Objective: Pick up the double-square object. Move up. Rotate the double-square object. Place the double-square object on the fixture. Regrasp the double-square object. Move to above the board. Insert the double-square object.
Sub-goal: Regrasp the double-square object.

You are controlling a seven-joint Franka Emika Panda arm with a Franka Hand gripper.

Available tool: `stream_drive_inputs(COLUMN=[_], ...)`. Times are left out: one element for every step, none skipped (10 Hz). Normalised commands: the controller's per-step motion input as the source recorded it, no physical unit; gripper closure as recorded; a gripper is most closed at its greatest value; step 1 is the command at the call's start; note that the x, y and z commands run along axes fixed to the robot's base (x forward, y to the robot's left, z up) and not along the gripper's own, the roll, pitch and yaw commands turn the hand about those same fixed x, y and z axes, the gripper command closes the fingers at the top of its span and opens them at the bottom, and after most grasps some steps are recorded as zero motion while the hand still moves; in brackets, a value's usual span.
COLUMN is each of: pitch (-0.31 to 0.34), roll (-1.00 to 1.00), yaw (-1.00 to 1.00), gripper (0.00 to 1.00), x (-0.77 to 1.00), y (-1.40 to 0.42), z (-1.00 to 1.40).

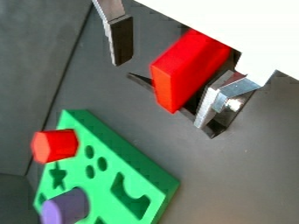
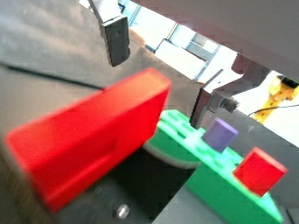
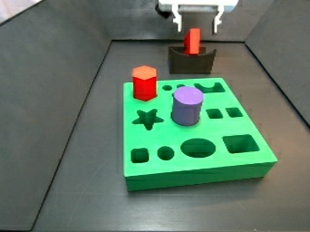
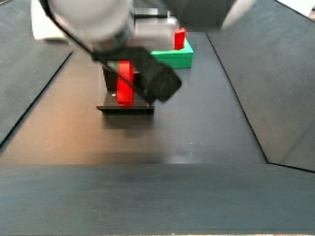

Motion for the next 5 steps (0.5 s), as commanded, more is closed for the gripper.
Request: stream_drive_inputs(pitch=[0.039, 0.044, 0.06, 0.057, 0.048], roll=[0.03, 0.03, 1.0, 1.0, 1.0], yaw=[0.0, 0.0, 0.03, 0.03, 0.03], gripper=[0.0, 0.0, 0.0, 0.0, 0.0], x=[-0.03, -0.03, -0.15, -0.14, -0.12], y=[0.01, 0.01, -0.84, -0.81, -0.69], z=[0.63, 0.49, 0.93, 0.75, 0.57])
